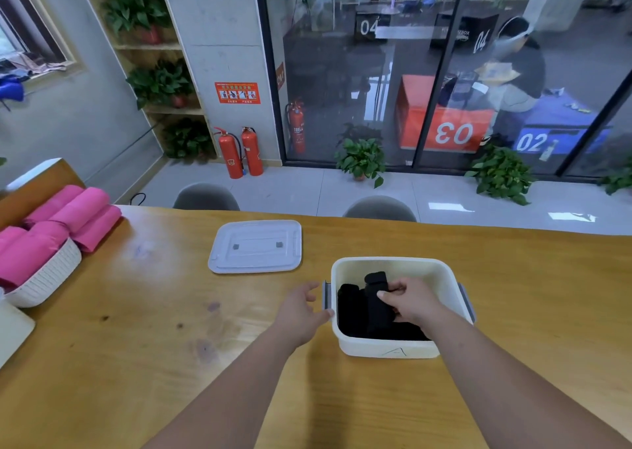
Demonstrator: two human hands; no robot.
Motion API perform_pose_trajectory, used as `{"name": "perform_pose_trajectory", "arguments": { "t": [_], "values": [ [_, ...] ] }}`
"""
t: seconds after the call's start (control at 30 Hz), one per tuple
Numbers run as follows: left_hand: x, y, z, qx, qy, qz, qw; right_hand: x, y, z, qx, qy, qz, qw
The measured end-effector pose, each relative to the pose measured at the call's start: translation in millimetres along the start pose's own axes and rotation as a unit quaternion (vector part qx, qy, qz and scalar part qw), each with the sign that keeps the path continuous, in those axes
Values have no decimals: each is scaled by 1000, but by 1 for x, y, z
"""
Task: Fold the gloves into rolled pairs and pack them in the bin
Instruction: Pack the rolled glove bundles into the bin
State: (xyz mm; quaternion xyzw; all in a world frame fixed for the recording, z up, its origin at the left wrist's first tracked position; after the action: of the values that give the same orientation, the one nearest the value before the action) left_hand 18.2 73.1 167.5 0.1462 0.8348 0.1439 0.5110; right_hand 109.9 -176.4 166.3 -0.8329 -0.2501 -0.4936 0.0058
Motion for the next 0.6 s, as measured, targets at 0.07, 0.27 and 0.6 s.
{"name": "perform_pose_trajectory", "arguments": {
  "t": [0.07,0.27,0.6],
  "values": [
    [2,0,1,3,4,-3,1000,-5,-11,9,-3,1,-27,1000],
    [5,-1,3,14,6,-14,1000,-7,-39,25,2,8,-96,995],
    [12,0,8,21,-3,-13,1000,-15,-53,39,2,30,-131,991]
  ]
}}
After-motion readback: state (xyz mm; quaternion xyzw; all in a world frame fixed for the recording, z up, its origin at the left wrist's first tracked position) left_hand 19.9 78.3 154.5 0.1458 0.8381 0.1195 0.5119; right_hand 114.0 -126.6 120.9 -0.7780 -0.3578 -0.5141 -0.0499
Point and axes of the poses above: each hand's wrist, its own z-axis towards the middle knuckle, its own y-axis out of the back of the hand, x = y × z, the point moved 3 cm from there along z, towards the middle knuckle, and after that the axes turned 9 degrees about x, right-handed, at the moved point
